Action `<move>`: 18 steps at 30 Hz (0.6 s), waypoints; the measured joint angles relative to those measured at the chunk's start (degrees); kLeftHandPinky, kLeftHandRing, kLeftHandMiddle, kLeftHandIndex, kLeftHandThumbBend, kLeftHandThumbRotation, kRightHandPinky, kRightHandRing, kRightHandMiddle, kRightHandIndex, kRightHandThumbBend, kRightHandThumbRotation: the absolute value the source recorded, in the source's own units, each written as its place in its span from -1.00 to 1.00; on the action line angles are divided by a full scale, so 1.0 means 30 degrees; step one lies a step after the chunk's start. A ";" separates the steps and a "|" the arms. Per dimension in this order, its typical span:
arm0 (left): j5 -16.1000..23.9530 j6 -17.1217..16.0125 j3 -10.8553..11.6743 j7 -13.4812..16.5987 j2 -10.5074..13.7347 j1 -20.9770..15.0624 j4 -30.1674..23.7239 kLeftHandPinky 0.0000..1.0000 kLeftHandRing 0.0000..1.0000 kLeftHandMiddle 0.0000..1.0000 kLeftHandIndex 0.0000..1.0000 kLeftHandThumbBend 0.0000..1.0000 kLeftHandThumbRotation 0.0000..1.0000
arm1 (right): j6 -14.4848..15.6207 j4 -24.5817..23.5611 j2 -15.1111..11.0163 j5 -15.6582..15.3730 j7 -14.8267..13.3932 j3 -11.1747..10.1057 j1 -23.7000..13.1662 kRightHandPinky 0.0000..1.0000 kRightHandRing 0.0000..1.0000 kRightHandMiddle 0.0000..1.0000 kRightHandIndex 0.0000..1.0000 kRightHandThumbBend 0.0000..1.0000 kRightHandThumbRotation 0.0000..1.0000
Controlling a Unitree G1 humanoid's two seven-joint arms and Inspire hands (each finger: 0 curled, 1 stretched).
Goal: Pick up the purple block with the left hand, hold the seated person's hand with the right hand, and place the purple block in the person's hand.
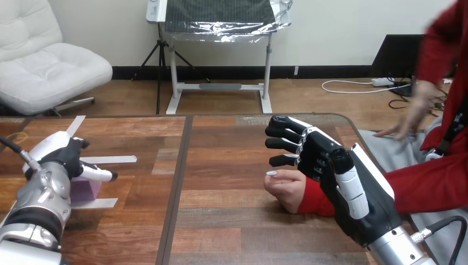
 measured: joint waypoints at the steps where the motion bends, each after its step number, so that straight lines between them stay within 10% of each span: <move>1: 0.0028 0.0068 -0.0042 -0.0015 -0.0001 -0.0012 0.0000 0.41 0.67 0.75 0.77 0.36 -0.38 | 0.0006 0.0000 0.0000 0.0000 0.0000 0.0000 0.0000 0.46 0.65 0.69 0.69 0.77 1.00; 18: 0.0033 0.0593 -0.0550 -0.0215 -0.0001 -0.0216 0.0001 0.44 0.68 0.74 0.75 0.36 -0.37 | 0.0030 0.0000 -0.0041 -0.0117 0.0002 0.0000 0.0000 0.46 0.65 0.68 0.68 0.78 1.00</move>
